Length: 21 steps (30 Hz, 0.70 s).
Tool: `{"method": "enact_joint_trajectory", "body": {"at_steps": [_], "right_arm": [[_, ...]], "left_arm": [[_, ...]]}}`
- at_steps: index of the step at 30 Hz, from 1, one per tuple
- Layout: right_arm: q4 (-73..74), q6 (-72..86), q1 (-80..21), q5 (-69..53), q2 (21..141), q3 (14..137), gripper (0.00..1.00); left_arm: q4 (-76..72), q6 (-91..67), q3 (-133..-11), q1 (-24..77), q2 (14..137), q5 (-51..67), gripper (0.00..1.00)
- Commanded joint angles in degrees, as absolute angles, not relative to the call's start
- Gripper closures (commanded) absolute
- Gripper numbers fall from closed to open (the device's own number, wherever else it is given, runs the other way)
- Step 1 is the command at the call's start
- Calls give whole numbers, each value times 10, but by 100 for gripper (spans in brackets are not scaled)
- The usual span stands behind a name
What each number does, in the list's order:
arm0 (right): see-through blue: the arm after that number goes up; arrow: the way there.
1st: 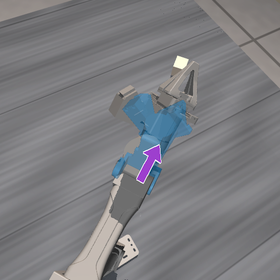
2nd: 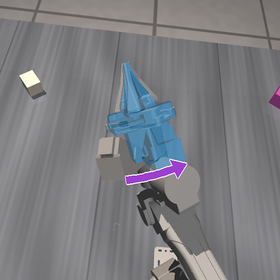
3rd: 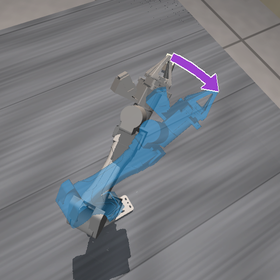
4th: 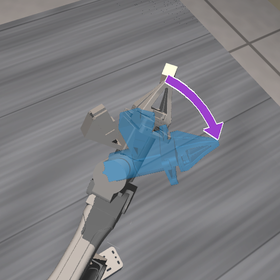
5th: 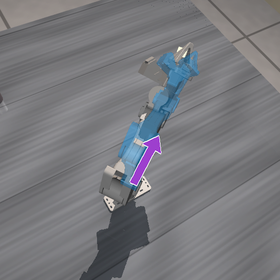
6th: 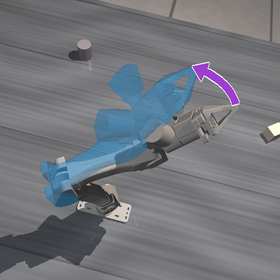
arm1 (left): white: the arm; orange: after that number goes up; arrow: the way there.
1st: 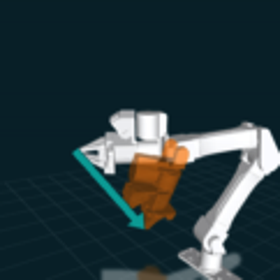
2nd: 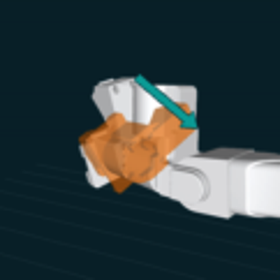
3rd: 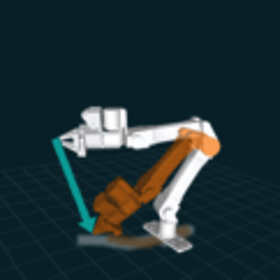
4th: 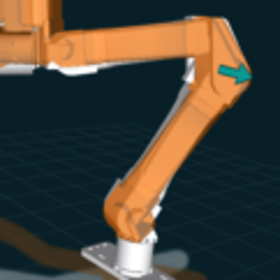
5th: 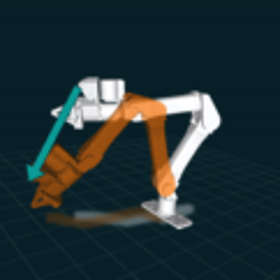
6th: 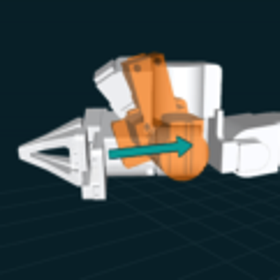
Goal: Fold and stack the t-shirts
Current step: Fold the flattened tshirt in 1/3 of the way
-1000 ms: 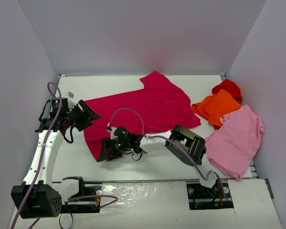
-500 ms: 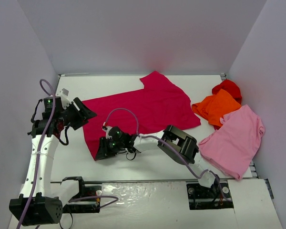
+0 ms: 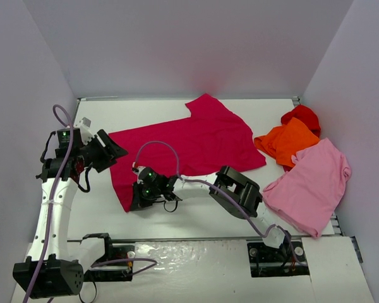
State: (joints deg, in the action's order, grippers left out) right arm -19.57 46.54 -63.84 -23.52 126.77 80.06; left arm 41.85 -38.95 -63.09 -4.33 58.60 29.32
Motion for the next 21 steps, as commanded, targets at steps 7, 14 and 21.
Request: {"method": "enact_joint_trajectory", "body": {"at_steps": [7,14,21], "right_arm": [[-149,377,-662,-193,1153,843,100],[-139,358,-669,-194,1142,882,100],[-120,297,-667,-192,1185,947,100]], "left_arm": [[390,-378,-621,-51,568,307,44],[374,-388,-598,-53,560,314,44],[376,-395,-590,-54,538,312,44]]}}
